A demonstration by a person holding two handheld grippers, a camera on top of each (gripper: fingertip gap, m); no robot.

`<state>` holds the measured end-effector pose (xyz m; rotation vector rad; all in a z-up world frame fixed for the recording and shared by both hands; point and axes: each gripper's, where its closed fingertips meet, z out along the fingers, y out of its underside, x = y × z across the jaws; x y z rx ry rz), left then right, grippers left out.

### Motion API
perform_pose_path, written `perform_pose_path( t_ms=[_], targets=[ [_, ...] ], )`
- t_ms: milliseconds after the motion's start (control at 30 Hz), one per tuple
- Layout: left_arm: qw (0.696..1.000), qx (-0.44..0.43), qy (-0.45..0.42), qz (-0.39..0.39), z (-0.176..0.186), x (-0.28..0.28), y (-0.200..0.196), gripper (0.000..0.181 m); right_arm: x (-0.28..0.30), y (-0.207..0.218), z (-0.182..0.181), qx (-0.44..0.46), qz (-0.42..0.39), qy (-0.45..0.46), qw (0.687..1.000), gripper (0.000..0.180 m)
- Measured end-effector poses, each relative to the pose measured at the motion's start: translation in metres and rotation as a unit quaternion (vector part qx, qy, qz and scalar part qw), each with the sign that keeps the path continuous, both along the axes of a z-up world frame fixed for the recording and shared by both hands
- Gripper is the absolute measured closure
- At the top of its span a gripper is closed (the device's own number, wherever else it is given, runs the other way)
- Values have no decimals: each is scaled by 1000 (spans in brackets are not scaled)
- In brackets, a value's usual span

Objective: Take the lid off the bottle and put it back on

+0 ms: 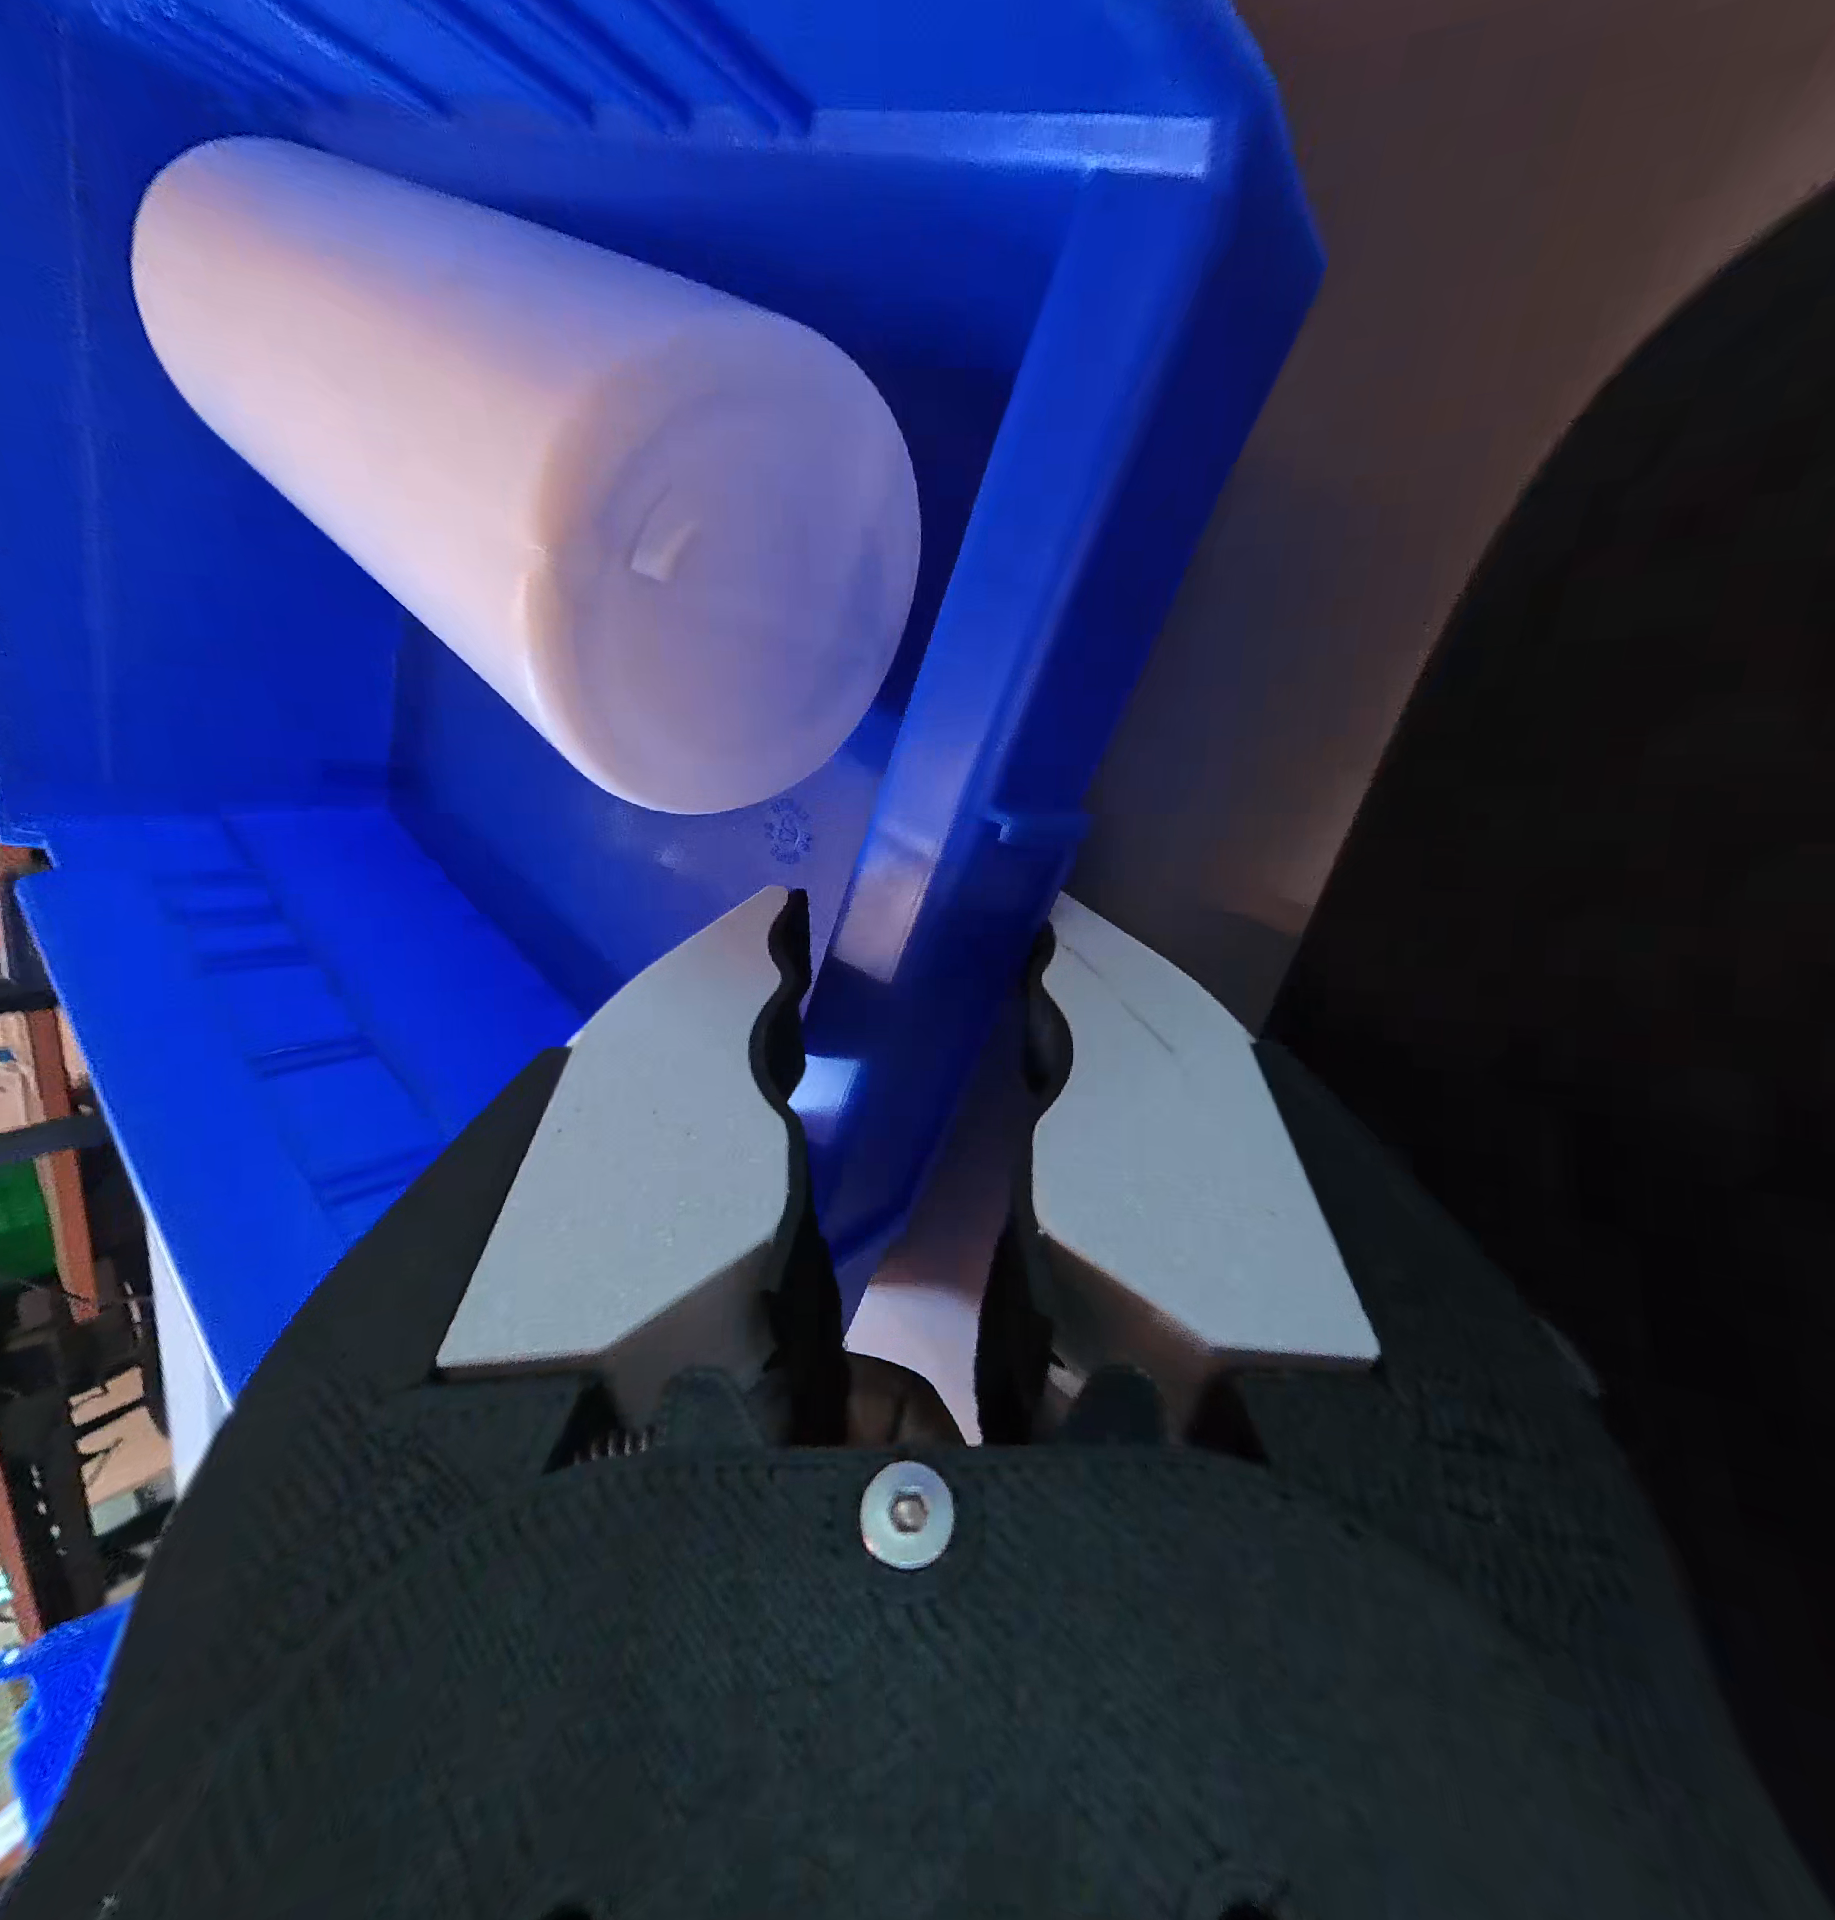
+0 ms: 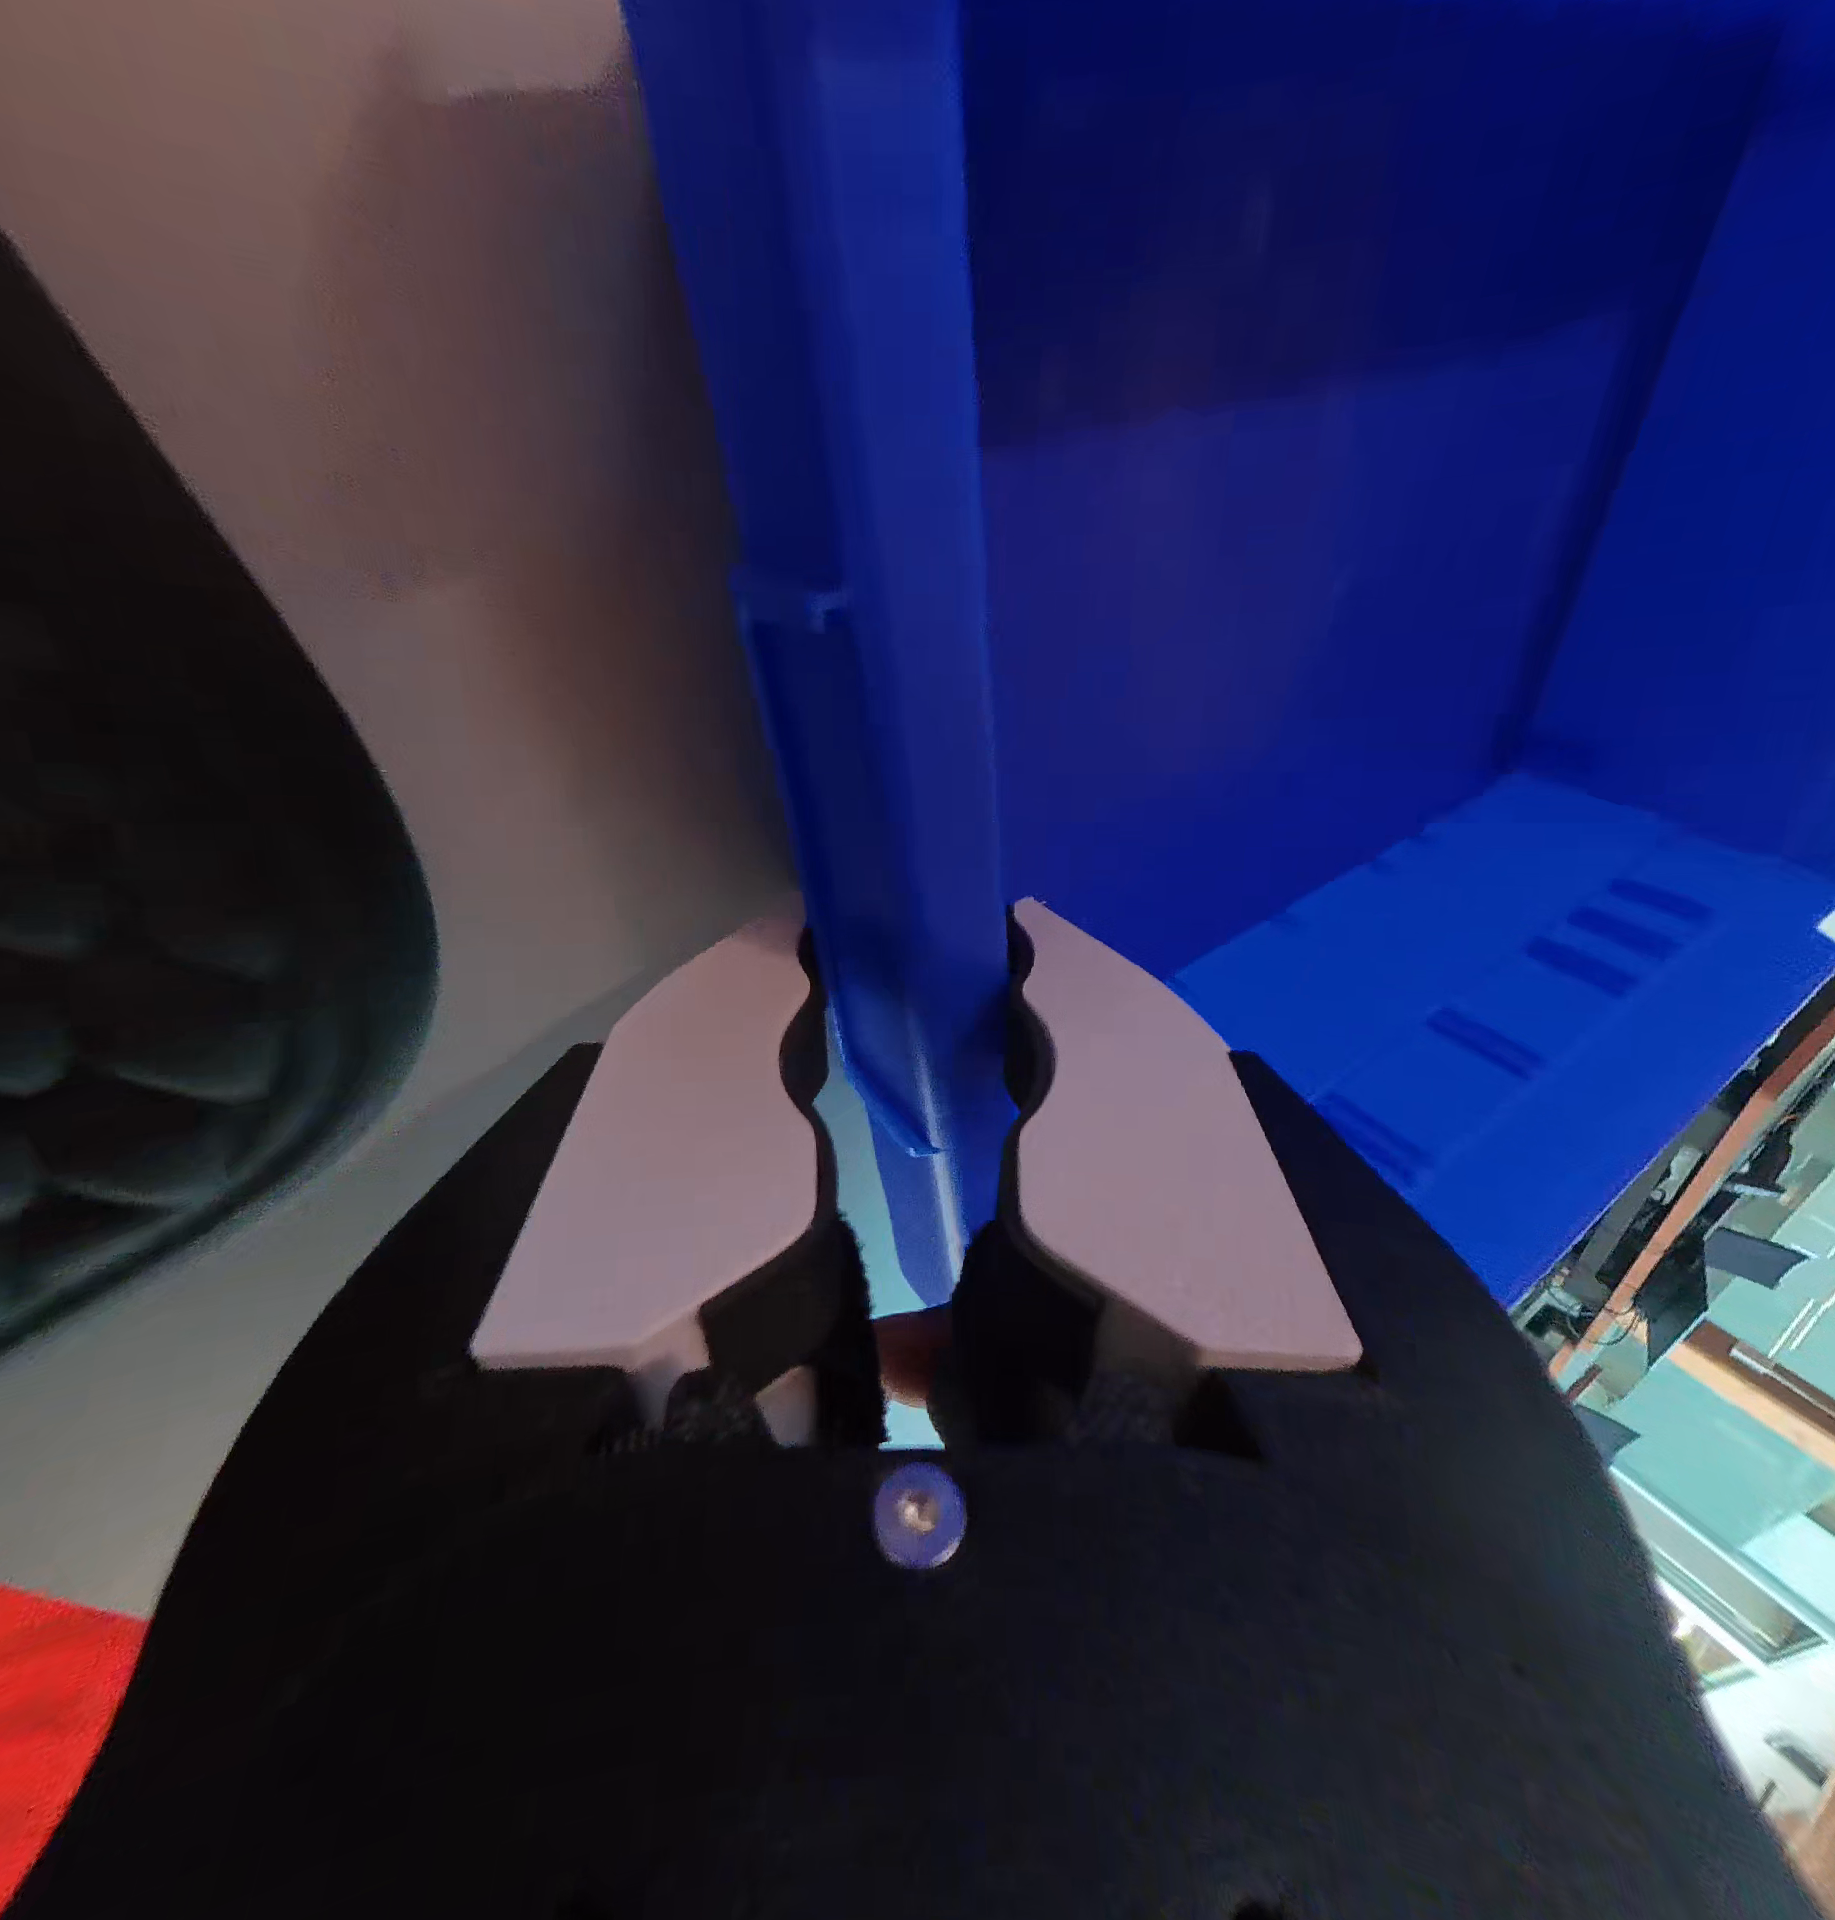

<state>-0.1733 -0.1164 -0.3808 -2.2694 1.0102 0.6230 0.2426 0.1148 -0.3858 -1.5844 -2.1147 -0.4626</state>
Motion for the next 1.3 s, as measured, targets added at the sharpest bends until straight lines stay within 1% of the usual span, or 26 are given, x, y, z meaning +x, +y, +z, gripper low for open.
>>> perform_pose_path(
  t_ms=[400,567,700,733,767,800,833,933,967,1033,1100,1133,1167,1300],
  targets=[
    [996,-25,-18,88,0,-56,-79,140,73,-9,0,-37,-51,-39,997,148],
    [995,-18,-10,97,1,-69,-95,141,88,-19,-1,-70,-63,-55,994,148],
    [994,0,-26,103,2,-74,-100,138,90,-26,-2,-94,-64,-55,992,140],
    [993,8,-37,111,2,-75,-100,136,87,-29,-1,-108,-62,-37,992,138],
    [991,14,-54,119,3,-74,-102,129,79,-35,2,-131,-58,-2,990,136],
    [989,21,-82,121,5,-69,-103,122,69,-40,8,-149,-51,40,987,134],
    [985,36,-119,120,10,-62,-103,120,60,-43,18,-159,-43,80,983,132],
    [964,102,-222,104,42,-42,-101,114,35,-46,55,-147,-10,179,973,117],
    [955,131,-246,104,56,-40,-100,112,27,-49,66,-141,5,206,968,115],
    [930,197,-278,139,83,-49,-95,112,13,-54,86,-121,33,250,960,108],
    [902,243,-291,209,100,-70,-90,108,1,-60,99,-103,57,277,954,107],
    [893,249,-288,240,102,-80,-88,104,-5,-63,103,-97,68,284,951,106],
    [890,245,-280,264,102,-87,-85,98,-10,-66,107,-91,78,291,949,104],
    [893,206,-238,322,95,-117,-59,83,-28,-79,117,-76,109,304,943,103]
  ],
)
